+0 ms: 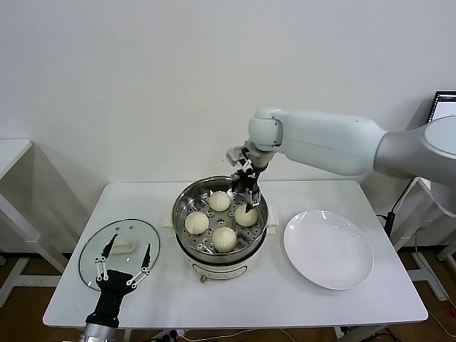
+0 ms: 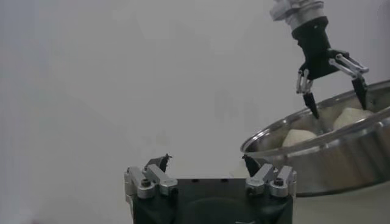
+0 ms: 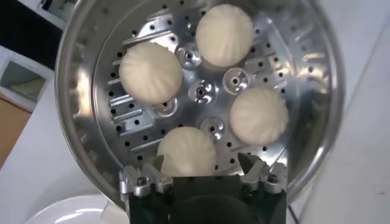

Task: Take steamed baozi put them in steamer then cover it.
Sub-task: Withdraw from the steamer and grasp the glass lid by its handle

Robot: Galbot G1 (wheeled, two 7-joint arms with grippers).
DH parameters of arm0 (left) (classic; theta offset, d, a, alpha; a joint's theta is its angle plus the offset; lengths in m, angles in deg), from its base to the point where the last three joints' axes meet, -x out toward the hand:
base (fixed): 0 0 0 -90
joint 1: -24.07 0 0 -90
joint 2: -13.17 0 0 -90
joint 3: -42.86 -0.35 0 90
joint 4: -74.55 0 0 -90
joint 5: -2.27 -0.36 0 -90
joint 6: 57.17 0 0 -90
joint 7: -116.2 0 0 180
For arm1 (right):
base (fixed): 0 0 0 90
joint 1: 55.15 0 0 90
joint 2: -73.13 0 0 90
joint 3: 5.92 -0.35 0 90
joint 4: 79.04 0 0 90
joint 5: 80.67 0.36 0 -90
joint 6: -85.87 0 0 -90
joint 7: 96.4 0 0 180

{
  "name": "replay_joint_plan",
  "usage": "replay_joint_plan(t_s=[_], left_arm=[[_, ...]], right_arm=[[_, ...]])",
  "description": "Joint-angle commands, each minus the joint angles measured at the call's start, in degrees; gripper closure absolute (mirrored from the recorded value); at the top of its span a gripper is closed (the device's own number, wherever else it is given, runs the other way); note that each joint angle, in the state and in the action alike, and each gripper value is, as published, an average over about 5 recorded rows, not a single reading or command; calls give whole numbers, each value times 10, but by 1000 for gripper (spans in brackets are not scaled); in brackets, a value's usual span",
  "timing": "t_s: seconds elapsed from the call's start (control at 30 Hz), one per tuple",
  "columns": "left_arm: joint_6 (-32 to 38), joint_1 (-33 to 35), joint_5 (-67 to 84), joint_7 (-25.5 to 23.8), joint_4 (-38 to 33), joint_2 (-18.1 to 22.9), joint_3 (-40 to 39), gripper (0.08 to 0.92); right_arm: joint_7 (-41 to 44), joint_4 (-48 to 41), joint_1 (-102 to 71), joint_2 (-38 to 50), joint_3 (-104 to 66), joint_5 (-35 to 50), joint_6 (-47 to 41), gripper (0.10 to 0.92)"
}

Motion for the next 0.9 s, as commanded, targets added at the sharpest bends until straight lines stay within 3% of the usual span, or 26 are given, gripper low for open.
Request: replay_joint_plan(t_s=[0.03,0.17,0.27,0.57,0.9], left_arm=[[-4,-13,-58,36,4,0,2,177],[-20,-26,-85,64,-2,-4,0,177],[-39,-34,-101,86,-7,-2,-1,177],[-75,-57,-145,136,-13,-8,-1,177],[-96,-78,-203,139,16,-34,20,177]], right_arm=[[-285,82,-26,122,-123,61,88,203],[-585,101,-99,175,-172,68,150,203],[-695,112,-181,219,-258,57,179,203],[-773,163,-534,301,-615,24,213,203],[-754,183,-901,201,-965,-58,246,203]])
